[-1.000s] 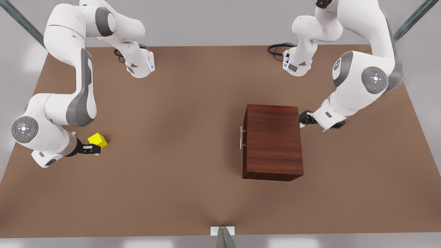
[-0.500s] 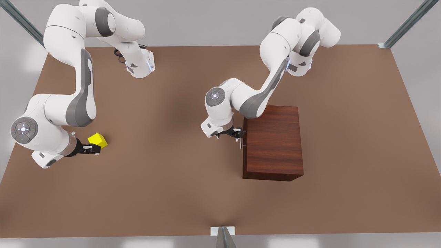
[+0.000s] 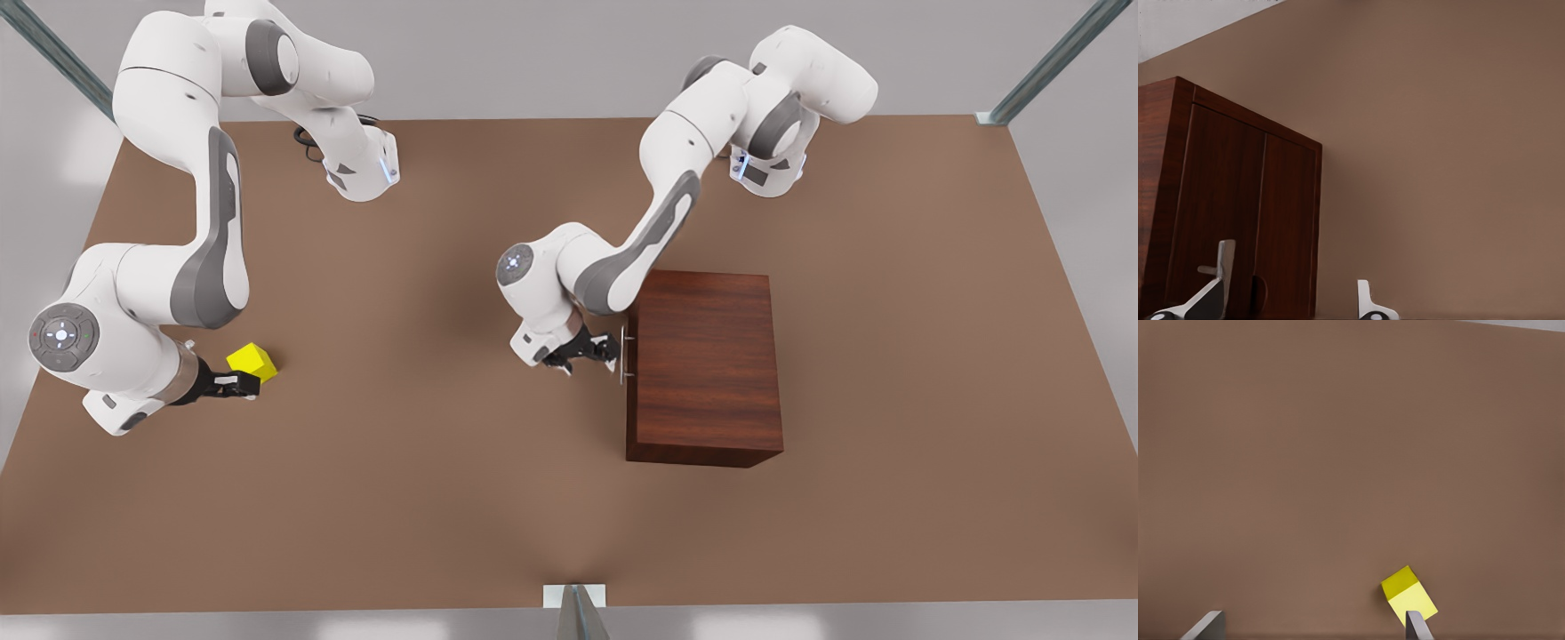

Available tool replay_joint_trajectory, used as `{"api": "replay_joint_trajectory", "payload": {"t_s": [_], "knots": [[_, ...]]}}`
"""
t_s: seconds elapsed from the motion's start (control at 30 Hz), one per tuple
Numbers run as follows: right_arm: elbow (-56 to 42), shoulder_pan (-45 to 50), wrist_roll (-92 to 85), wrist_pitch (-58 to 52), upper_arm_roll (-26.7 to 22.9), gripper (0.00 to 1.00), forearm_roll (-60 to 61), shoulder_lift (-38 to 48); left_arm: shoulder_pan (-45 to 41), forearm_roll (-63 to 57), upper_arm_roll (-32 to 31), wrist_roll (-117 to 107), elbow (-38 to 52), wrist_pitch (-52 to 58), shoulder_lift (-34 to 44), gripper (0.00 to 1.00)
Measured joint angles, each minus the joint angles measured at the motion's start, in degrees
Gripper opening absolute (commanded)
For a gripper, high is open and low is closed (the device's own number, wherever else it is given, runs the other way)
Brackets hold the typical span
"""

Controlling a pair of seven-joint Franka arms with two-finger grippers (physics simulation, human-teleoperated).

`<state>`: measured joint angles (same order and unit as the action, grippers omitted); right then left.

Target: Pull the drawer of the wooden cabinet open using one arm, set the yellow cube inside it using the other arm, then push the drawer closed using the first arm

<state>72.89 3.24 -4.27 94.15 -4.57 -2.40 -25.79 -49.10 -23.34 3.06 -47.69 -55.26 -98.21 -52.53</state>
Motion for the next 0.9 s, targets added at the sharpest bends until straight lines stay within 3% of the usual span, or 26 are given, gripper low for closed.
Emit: {"api": "replay_joint_trajectory", "payload": {"t_s": [0.37,0.9], "knots": [[0.00,-0.01,-0.17,0.00,0.01,1.00,-0.01,-0.13,-1.64,-5.65,0.11,-4.52,-4.74,5.98,1.48,0.98],[0.00,0.01,-0.28,0.00,0.01,1.00,-0.05,-0.26,-1.39,-1.06,-0.18,-7.49,-6.33,2.94,1.54,0.98]]}}
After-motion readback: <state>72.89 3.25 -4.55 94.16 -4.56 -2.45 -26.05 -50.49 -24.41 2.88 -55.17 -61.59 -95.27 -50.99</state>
